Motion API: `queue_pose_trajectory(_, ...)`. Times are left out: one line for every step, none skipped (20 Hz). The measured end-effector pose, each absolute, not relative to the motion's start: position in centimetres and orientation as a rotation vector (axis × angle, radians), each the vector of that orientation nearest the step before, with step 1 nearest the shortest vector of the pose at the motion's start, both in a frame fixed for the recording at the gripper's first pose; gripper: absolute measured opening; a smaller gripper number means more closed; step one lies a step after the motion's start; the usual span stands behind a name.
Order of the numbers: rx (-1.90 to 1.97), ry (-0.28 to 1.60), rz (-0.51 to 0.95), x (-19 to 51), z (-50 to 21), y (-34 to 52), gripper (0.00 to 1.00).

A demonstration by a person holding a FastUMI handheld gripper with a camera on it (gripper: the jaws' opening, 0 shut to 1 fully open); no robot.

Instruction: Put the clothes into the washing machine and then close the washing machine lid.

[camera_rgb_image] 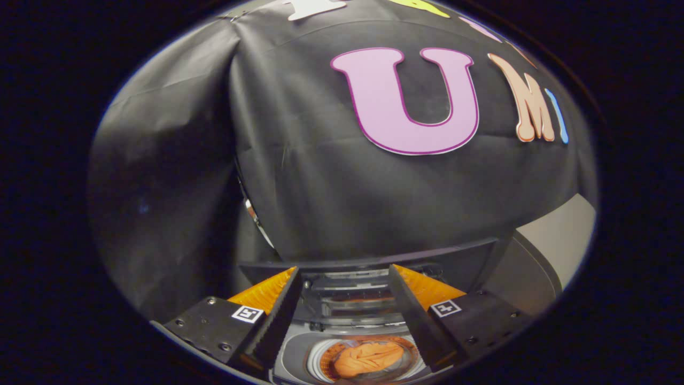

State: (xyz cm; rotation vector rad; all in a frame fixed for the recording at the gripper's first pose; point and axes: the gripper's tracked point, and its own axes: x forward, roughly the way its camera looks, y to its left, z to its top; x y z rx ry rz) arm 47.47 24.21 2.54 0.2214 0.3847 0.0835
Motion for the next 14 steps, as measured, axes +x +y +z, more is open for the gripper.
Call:
queue_pose_trajectory(0.239, 0.368, 0.076, 48.3, 2.9, 24.1, 0.98)
queue_pose_trajectory(0.259, 0.370, 0.071, 48.8, 2.8, 24.1, 0.97)
queue_pose_trajectory(0.275, 0.375, 0.062, 49.4, 2.8, 23.9, 0.97)
queue_pose_trajectory(0.283, 0.378, 0.047, 50.2, 2.6, 23.7, 0.97)
queue_pose_trajectory(0.278, 0.383, 0.033, 50.9, 2.4, 23.4, 0.98)
queue_pose_trajectory(0.267, 0.382, 0.021, 51.5, 2.2, 23.1, 0.97)
queue_pose_trajectory(0.258, 0.377, 0.012, 52.0, 2.2, 23.0, 0.97)
queue_pose_trajectory(0.244, 0.375, 0.004, 52.5, 2.0, 23.0, 0.97)
queue_pose_trajectory(0.224, 0.379, -0.010, 52.9, 1.5, 22.8, 0.97)
queue_pose_trajectory(0.196, 0.390, -0.019, 53.3, 1.1, 22.7, 0.97)
queue_pose_trajectory(0.158, 0.396, -0.028, 53.6, 0.8, 22.7, 0.97)
queue_pose_trajectory(0.112, 0.408, -0.032, 53.7, 0.2, 22.5, 0.97)
queue_pose_trajectory(0.063, 0.418, -0.033, 54.0, -0.4, 22.4, 0.97)
queue_pose_trajectory(0.024, 0.430, -0.025, 54.0, -0.9, 22.6, 0.98)
